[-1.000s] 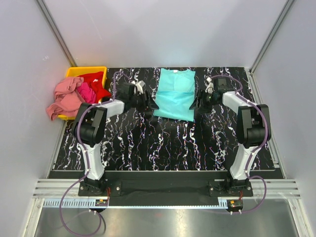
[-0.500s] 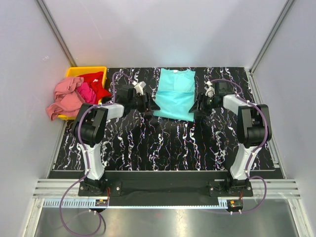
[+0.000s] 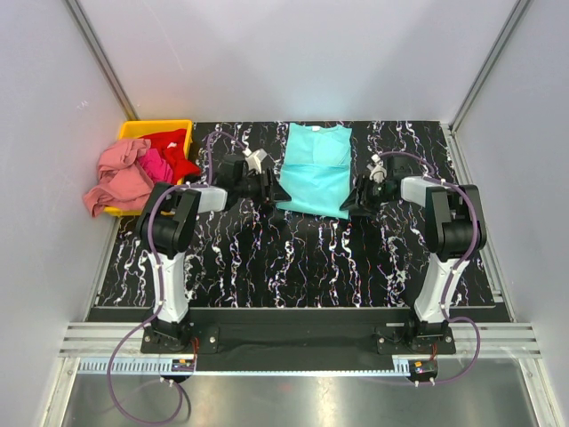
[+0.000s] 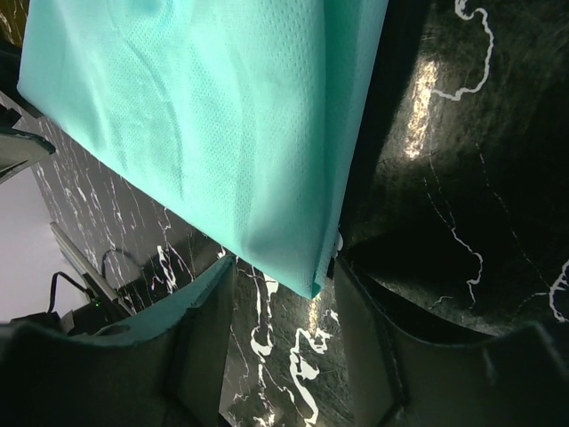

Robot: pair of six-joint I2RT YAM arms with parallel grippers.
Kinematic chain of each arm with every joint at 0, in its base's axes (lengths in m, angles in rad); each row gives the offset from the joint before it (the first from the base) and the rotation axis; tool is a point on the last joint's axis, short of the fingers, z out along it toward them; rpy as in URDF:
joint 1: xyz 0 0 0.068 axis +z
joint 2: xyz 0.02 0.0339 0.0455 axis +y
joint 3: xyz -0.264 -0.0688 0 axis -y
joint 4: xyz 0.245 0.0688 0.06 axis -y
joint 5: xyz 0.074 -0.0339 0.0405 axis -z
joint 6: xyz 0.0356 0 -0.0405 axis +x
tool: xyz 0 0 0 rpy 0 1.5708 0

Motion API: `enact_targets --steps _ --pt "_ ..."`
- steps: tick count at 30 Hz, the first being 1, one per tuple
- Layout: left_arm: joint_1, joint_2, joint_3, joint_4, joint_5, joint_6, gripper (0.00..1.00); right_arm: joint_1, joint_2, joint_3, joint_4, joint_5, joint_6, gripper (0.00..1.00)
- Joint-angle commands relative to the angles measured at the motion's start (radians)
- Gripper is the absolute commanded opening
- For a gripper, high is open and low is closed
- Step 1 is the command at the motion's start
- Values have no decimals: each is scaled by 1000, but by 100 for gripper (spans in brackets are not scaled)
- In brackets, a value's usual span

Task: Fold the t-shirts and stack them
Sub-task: Fold the tshirt

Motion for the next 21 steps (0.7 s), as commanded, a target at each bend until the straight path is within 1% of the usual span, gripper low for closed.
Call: enact_targets --steps 1,5,6,7,8,9,11,12,14,15,18,19,20,21 --pt "4 7 41 58 37 32 67 -3 13 0 47 -39 2 54" --pt "2 10 41 57 37 30 65 -1 13 -12 58 -50 5 43" --pt "4 10 41 55 38 30 62 -1 12 -17 58 -48 7 37" --pt "2 10 36 55 38 29 59 -3 7 -21 56 -42 4 34" --pt "4 10 35 54 38 24 56 -4 4 -23 53 -39 4 30" --pt "4 8 32 55 40 22 50 -4 4 -24 53 -38 7 22" --pt "4 8 24 60 44 15 43 -6 1 -33 56 -38 8 13" --pt "2 7 21 60 43 12 36 -4 -2 -36 58 -36 8 6" --pt "4 10 25 34 44 10 29 -6 -4 -40 47 -25 10 0" --pt "2 8 30 17 40 12 24 -6 -5 -40 44 -13 10 0" --pt "4 2 47 -58 6 22 17 -9 -17 -52 44 -13 14 0" --pt "2 -1 50 -80 -8 24 8 -10 -22 -59 45 -16 17 0" --pt "2 -4 53 -107 -44 24 6 -10 -30 -67 47 -21 23 0" --pt "4 -10 55 -144 -52 24 4 -10 -36 -75 55 -28 30 0"
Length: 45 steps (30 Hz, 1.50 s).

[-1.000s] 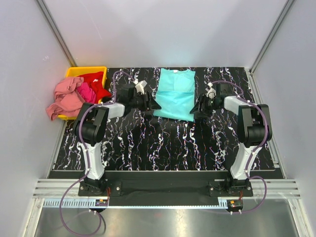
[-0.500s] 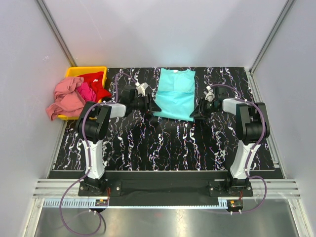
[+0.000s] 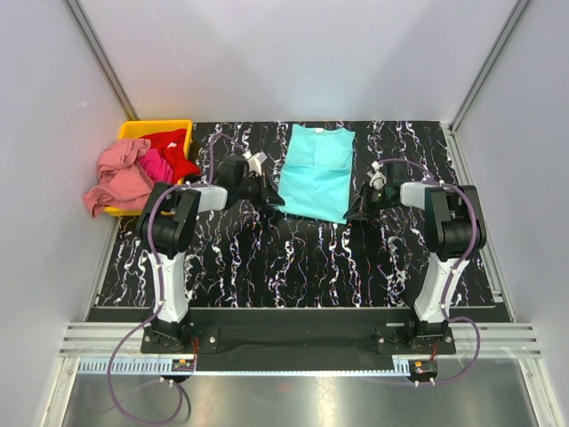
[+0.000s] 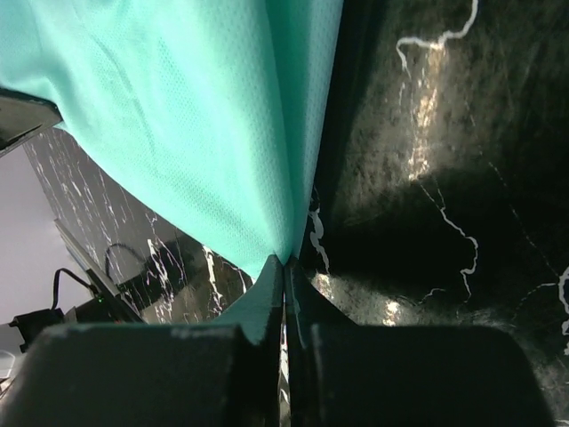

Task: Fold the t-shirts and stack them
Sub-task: Fold the tshirt

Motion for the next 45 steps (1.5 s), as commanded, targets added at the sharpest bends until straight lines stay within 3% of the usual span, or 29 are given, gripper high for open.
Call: enact_targets --steps 1,7,13,18,21,25,26,29,32,34,37,41,45 --pt "2 -20 44 -90 -74 12 3 -4 -51 -43 25 -15 24 0" --pt "-4 -76 33 -330 -169 -33 0 -6 -112 -165 70 -54 84 0" --pt "-19 -193 -74 -496 -240 -77 2 11 -201 -296 81 -46 140 0" --pt "-38 -306 -225 -532 -271 -111 2 65 -288 -408 74 0 199 0" --pt "-67 -360 -307 -506 -259 -151 13 105 -359 -498 55 76 246 0" --pt "-99 -434 -352 -499 -275 -198 47 117 -449 -551 10 129 266 22" --pt "-99 -460 -349 -528 -289 -195 52 117 -486 -549 -11 149 262 35" --pt "-93 -486 -271 -660 -410 -130 61 117 -561 -526 -89 173 266 43" --pt "-66 -465 -148 -699 -450 -41 62 117 -600 -445 -123 199 227 45" --pt "-43 -431 -70 -678 -417 11 62 117 -589 -360 -134 221 161 46" --pt "-27 -333 15 -635 -253 87 61 117 -511 -250 -133 230 90 47" --pt "-18 -212 94 -576 -187 85 58 117 -388 -148 -135 273 7 53" --pt "-10 -129 205 -592 -171 108 57 117 -281 -55 -145 200 -65 56"
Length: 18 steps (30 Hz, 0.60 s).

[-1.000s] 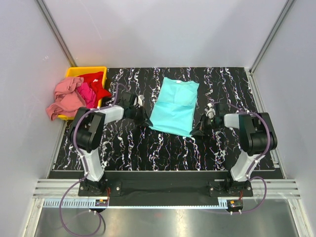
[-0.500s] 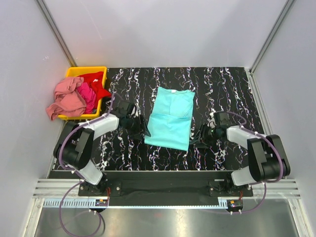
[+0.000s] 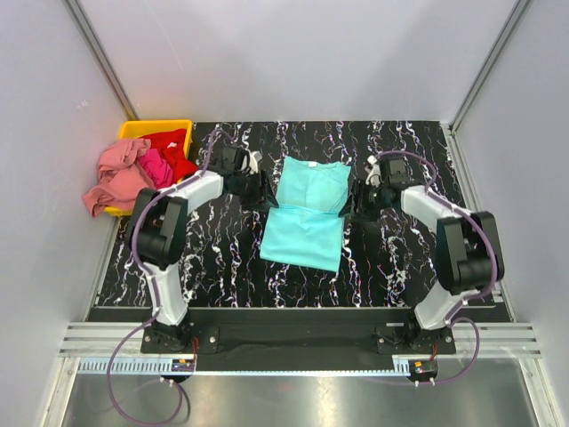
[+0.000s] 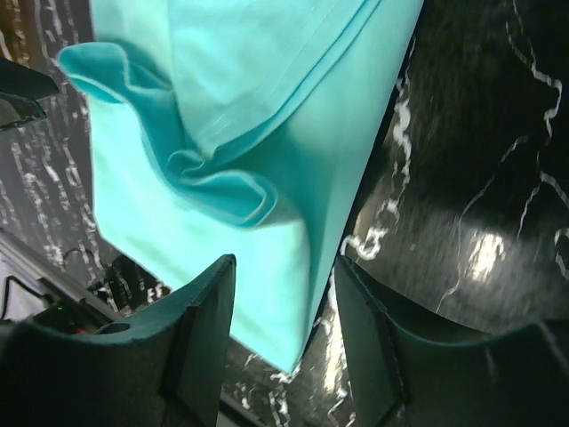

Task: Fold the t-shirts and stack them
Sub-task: Fold the tshirt

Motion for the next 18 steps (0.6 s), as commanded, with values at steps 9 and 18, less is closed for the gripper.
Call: enact_targets --steps 9,18 --pt "9 126 116 66 81 66 53 2 123 68 88 -79 -135 52" --pt "9 134 140 140 92 29 26 0 154 10 220 -104 -91 15"
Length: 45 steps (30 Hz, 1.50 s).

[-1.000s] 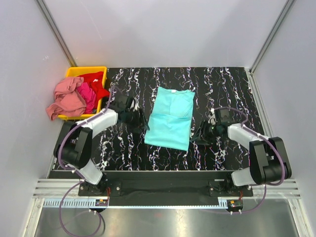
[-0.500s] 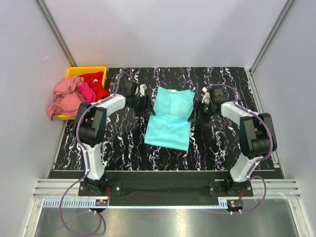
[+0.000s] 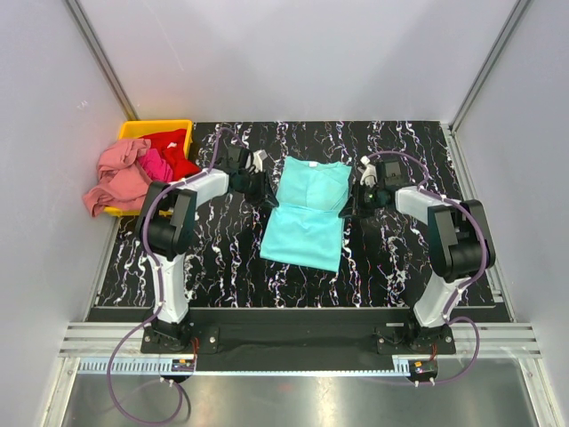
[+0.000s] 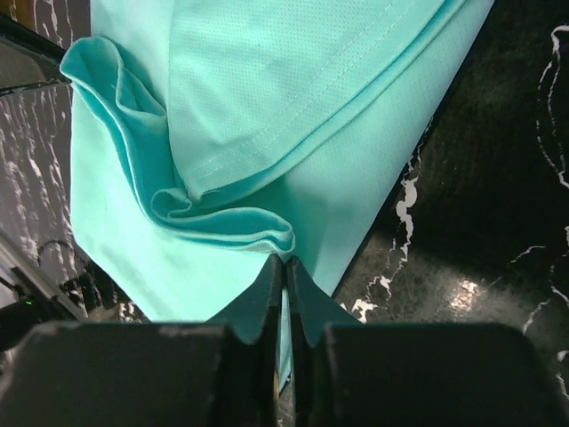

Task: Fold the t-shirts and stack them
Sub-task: Fold the tshirt

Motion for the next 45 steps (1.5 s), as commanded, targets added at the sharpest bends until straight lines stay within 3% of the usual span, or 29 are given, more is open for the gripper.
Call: enact_targets --steps 1,2,4,10,13,16,17,20,30,40,42,45 --pt "5 -10 58 84 33 -14 23 0 20 -9 80 -34 7 5" --pt "5 -10 67 88 32 -19 20 0 17 -12 92 -25 8 0" --pt "5 -7 75 90 36 -23 11 0 5 -29 109 -14 17 0" --pt "4 0 72 143 38 -48 9 -2 -32 -90 179 17 77 0" --pt "4 25 69 179 39 -65 16 2 -44 -140 272 49 126 0" --pt "4 22 66 198 21 -66 41 -2 -32 -164 296 98 163 0" --pt "5 17 57 203 7 -66 53 0 -29 -163 296 115 169 0" --pt "5 35 111 165 -44 -42 57 -3 -26 -155 276 158 186 0" --pt "4 177 247 102 -76 -22 53 -6 -32 -150 239 201 189 0" --pt "5 273 373 -87 -226 -28 42 -9 -3 -126 166 252 214 0" --pt "8 273 370 -93 -235 -45 41 -11 -11 -115 147 261 209 5" --pt "27 269 365 -116 -245 -106 40 -9 -37 -80 80 302 202 23"
